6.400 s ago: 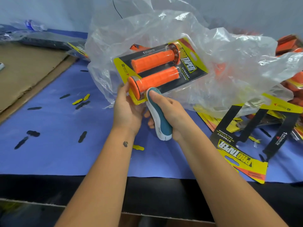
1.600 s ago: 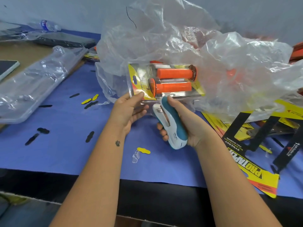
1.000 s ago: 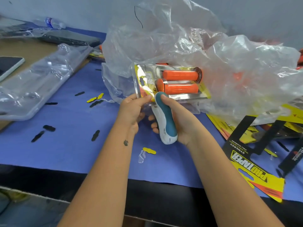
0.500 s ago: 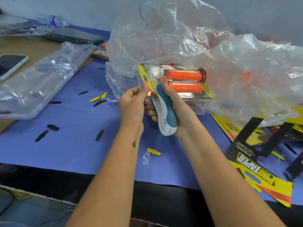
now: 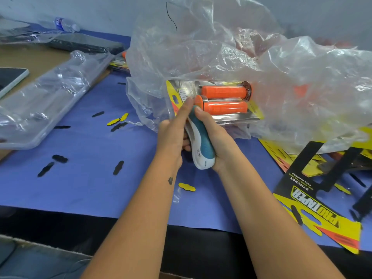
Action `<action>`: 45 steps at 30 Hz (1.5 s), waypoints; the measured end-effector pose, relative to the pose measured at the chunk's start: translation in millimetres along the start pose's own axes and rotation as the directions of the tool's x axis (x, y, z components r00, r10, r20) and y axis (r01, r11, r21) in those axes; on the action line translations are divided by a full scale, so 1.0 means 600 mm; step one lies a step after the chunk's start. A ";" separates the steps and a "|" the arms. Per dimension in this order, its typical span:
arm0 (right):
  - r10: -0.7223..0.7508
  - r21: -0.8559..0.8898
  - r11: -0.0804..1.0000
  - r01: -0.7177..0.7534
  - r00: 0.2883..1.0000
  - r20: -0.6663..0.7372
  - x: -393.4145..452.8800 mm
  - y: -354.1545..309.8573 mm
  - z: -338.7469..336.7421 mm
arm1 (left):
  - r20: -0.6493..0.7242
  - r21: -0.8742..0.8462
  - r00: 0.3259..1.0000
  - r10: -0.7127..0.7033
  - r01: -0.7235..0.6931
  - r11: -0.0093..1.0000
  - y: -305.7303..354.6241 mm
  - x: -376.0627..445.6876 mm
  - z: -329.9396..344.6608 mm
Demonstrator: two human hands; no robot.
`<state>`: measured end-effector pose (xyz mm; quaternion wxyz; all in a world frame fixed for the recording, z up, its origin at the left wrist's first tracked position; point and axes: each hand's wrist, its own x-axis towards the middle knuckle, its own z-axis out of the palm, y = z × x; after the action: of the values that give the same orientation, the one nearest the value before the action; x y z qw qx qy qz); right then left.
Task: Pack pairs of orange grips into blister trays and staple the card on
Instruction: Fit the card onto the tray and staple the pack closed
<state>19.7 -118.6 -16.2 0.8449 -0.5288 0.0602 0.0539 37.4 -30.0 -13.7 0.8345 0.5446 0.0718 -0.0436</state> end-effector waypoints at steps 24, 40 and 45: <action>0.065 0.014 0.998 -0.063 0.990 -0.126 0.002 0.005 -0.003 | -0.070 -0.065 0.990 0.125 -0.130 0.989 -0.021 0.003 0.015; 0.089 -0.045 0.994 -0.098 0.981 -0.174 0.007 0.004 -0.011 | -0.003 -0.228 1.000 0.010 -0.011 0.974 -0.017 -0.022 0.023; 0.085 -0.057 0.994 -0.092 0.990 -0.114 0.009 -0.001 -0.017 | 0.024 -0.059 0.998 0.052 -0.050 0.997 -0.017 -0.017 0.015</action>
<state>24.4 -128.1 -21.1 0.8201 -0.5539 0.1289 0.0634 26.7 -42.2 -17.4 0.8518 0.5210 0.0485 -0.0271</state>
